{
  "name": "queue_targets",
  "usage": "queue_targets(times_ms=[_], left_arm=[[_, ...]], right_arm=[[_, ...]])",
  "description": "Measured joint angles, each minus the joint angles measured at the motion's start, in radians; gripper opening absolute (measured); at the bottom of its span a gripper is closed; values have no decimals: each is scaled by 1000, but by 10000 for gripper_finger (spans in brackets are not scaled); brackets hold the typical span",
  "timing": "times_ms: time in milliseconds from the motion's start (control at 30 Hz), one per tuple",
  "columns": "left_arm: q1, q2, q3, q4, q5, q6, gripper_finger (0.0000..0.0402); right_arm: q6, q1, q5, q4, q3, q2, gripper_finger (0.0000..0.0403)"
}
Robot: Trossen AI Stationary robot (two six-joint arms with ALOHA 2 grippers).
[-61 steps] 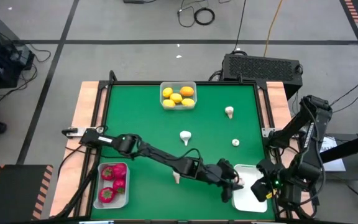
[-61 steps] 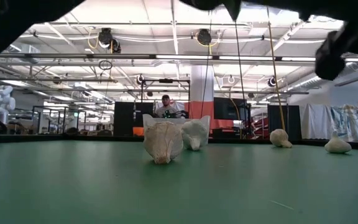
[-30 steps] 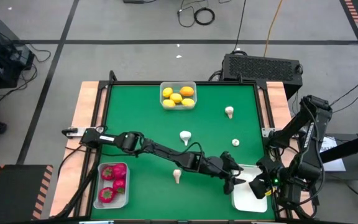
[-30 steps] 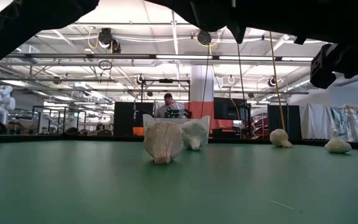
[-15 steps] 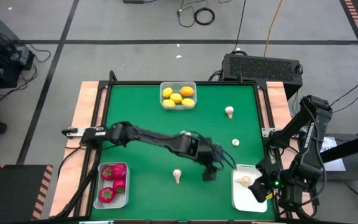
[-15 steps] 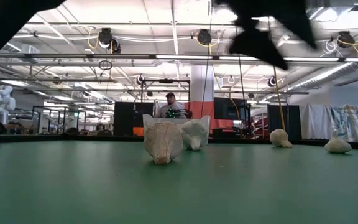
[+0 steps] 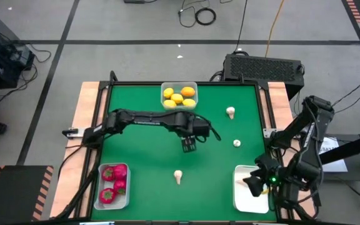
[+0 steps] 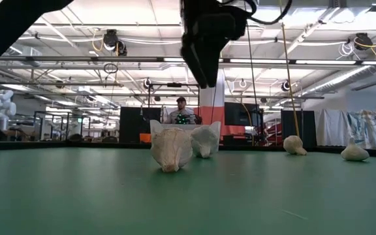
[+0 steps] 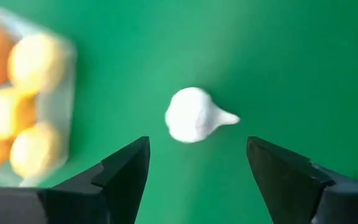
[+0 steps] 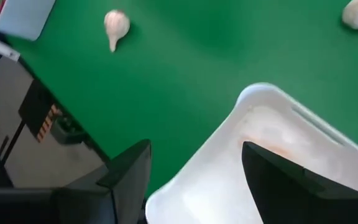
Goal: Sort produce into baskets
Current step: Put the garlic into the white bin
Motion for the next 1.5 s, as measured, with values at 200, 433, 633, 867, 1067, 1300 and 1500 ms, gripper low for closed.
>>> queue_targets(times_ms=[200, 433, 633, 867, 1067, 1300, 1500], left_arm=[[42, 0, -38, 44, 136, 173, 276], [67, 1, -88, 92, 253, 277, 276], [89, -48, -172, 145, 256, 267, 276], [119, -193, -384, 335, 238, 131, 276], [119, -261, -535, 505, 208, 63, 276], [112, -260, -645, 664, 187, 98, 276], [112, -261, -667, 700, 182, 117, 276]], right_arm=[[0, -73, -1, -8, 0, 0, 242], [2, -157, -2, 14, 0, 0, 242], [-77, -217, -2, 30, 0, 0, 242], [-284, -278, -11, 30, 0, -28, 242], [-443, -331, -11, 17, 0, -86, 242], [-622, -396, -11, 15, 0, -158, 242], [-695, -414, -18, 15, 0, -181, 242]])
